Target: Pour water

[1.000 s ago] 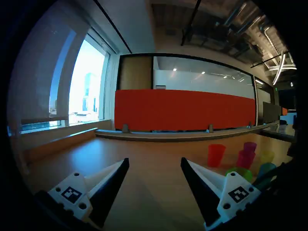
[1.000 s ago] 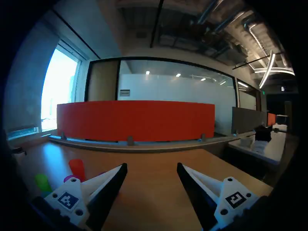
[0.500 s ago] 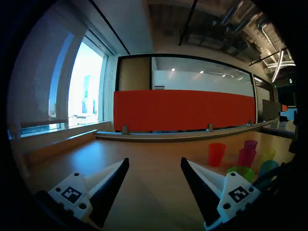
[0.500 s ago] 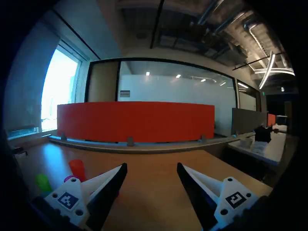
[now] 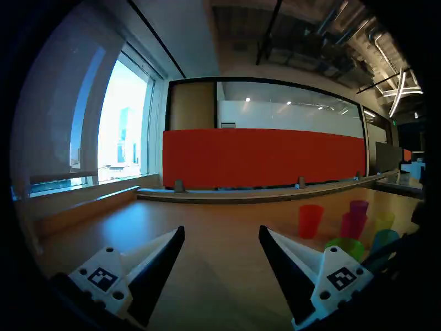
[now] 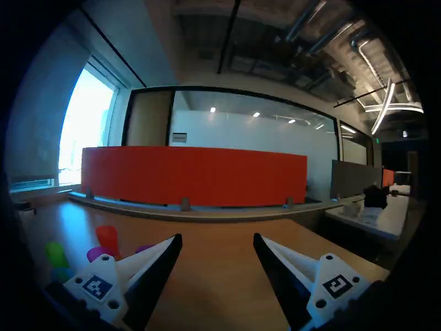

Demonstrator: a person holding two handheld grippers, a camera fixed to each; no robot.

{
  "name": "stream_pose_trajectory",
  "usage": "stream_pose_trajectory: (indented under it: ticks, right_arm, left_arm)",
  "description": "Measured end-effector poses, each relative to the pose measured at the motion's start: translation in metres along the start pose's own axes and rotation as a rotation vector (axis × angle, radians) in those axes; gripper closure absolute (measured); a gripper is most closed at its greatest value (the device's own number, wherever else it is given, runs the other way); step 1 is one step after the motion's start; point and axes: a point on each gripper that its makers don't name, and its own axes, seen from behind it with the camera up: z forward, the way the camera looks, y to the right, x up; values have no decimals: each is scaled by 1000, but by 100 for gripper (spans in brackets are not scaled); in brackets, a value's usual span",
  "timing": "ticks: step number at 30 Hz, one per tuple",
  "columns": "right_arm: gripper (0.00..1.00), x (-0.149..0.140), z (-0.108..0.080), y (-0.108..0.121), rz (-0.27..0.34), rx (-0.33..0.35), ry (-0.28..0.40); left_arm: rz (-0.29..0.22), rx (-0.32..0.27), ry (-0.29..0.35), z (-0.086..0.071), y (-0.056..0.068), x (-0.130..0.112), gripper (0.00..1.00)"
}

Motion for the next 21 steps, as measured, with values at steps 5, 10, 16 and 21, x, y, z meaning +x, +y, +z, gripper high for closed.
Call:
stream_pose_trajectory:
  ticks: [5,10,16,21]
  right_arm:
    - [0,-6,5,-1,-9,-3,18]
    - [0,-10,7,-6,-11,11,47]
    - [0,-22,6,-12,22,47,52]
    - [0,-39,8,-12,28,53,29]
  left_arm:
    - [0,0,0,0,0,0,0]
    - [0,0,0,0,0,0,0]
    - [0,0,0,1,-1,0,0]
    - [0,0,0,0,0,0,0]
